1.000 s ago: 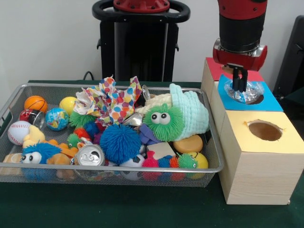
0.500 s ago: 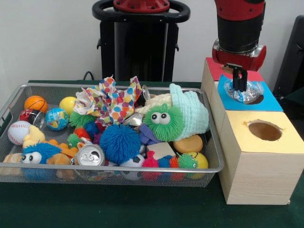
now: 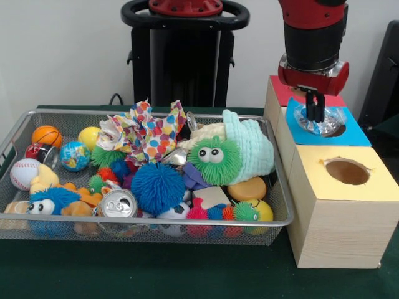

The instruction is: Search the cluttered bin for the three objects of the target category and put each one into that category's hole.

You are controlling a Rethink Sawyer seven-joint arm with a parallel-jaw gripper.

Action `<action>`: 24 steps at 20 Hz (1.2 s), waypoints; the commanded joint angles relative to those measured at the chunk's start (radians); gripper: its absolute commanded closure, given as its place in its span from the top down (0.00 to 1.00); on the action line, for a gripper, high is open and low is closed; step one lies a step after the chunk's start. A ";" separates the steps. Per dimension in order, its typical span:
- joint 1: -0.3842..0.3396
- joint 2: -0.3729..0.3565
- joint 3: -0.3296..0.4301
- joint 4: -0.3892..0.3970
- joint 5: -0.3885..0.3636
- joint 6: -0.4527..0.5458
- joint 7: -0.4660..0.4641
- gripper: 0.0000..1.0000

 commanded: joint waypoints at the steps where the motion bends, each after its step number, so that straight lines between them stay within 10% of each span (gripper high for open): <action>1: -0.013 0.120 0.124 0.043 0.041 -0.147 0.192 0.00; 24: -0.044 0.254 0.206 -0.017 0.040 -0.308 0.159 0.00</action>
